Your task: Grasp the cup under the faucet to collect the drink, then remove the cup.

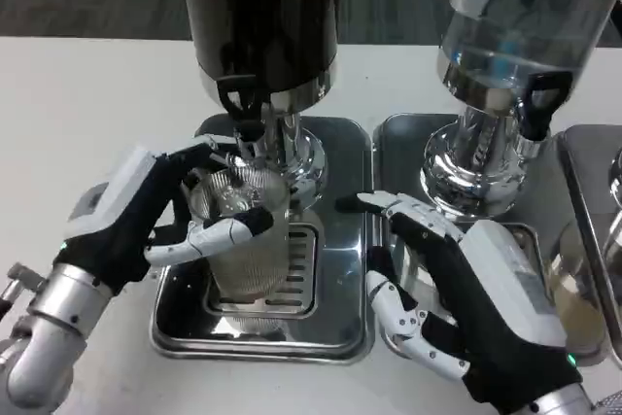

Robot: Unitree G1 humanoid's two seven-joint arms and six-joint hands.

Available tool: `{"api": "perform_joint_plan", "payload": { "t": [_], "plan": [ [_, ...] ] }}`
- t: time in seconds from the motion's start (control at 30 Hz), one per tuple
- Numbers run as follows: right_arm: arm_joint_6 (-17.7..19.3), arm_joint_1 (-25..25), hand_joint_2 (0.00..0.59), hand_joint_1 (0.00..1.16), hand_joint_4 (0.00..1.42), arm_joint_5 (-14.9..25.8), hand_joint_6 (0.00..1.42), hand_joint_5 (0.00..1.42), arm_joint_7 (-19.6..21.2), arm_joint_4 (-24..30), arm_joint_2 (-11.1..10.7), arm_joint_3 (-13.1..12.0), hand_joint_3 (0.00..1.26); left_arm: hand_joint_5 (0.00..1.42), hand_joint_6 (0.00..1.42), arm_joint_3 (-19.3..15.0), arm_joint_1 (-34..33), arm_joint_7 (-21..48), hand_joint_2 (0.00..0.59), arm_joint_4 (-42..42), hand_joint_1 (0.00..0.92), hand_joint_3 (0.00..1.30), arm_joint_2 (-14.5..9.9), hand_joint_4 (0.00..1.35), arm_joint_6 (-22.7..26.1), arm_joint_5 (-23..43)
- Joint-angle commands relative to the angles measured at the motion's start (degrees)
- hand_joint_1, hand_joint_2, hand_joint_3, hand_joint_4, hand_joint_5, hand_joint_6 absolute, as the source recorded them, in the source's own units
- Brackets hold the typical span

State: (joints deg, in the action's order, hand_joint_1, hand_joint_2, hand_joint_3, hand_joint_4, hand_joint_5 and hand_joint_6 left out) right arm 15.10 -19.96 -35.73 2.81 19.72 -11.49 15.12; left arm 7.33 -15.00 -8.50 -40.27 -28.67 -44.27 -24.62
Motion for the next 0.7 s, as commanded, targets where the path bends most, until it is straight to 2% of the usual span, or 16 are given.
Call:
{"api": "perform_joint_plan", "payload": {
  "t": [0.03,0.47,0.6,0.7],
  "plan": [
    [-0.37,0.37,0.586,0.38,0.21,0.17,0.28,0.17,0.34,-0.35,0.13,0.15,0.29,0.72,0.98,-0.92,1.28,0.22,0.078,1.92,0.195,0.40,-1.14,0.50,-1.18,0.99],
    [-0.33,0.76,0.586,0.37,0.21,0.38,0.30,0.17,0.20,-0.53,-0.12,0.00,0.29,0.68,0.91,-2.61,3.69,-0.22,0.071,5.25,0.176,0.39,-1.76,0.47,-1.98,1.59],
    [-0.38,0.79,0.586,0.37,0.21,0.35,0.30,0.17,0.33,-0.62,-0.09,-0.04,0.29,0.64,0.89,-4.45,5.46,-0.06,0.073,7.68,0.165,0.38,-2.55,0.46,-2.41,2.97],
    [-0.35,0.53,0.586,0.36,0.21,0.59,0.30,0.17,0.33,-0.72,-0.03,0.02,0.29,0.58,0.81,-6.33,7.56,1.42,0.082,10.04,0.123,0.37,-3.82,0.41,-2.74,4.93]
  ]
}}
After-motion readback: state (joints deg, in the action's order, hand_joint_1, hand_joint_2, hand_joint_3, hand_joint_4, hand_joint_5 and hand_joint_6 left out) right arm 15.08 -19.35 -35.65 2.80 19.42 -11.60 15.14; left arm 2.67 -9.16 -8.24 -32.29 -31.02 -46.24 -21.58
